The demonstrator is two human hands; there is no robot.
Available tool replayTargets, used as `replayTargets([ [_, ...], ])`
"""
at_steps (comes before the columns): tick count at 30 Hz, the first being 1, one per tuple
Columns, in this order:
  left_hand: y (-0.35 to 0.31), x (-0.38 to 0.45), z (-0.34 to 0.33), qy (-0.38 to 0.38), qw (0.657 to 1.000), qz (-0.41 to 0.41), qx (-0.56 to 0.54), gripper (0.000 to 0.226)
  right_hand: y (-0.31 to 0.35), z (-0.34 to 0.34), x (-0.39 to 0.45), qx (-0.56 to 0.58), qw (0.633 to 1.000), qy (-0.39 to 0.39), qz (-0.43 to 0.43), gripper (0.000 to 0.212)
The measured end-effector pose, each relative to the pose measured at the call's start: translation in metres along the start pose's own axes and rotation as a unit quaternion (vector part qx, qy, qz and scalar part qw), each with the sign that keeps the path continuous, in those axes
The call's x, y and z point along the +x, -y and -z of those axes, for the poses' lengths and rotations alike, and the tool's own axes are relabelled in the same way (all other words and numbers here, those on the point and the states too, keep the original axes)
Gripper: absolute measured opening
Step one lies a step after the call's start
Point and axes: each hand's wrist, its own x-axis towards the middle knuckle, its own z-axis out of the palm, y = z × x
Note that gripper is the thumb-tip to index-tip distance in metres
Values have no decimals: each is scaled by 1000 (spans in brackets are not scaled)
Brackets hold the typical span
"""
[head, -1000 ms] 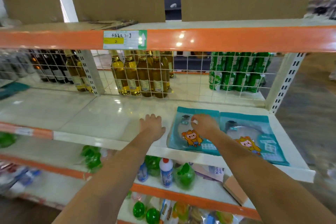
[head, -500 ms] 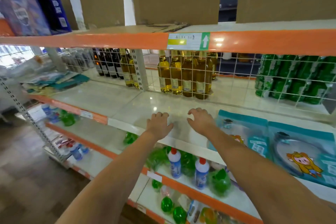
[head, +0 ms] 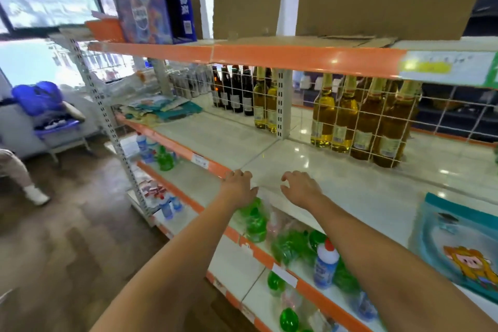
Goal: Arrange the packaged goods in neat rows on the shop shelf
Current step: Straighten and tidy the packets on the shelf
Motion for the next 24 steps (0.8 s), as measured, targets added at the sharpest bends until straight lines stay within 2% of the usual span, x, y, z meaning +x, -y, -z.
replayTargets([
  [6, 64, 11, -9, -2, 999, 30, 12, 52, 57, -21, 40, -13, 998, -7, 61, 39],
  [17, 146, 49, -9, -8, 987, 158, -11, 51, 135, -42, 137, -75, 976, -4, 205, 36],
  [24, 188, 66, -9, -33, 968, 242, -52, 51, 174, -55, 185, -53, 961, -7, 272, 37],
])
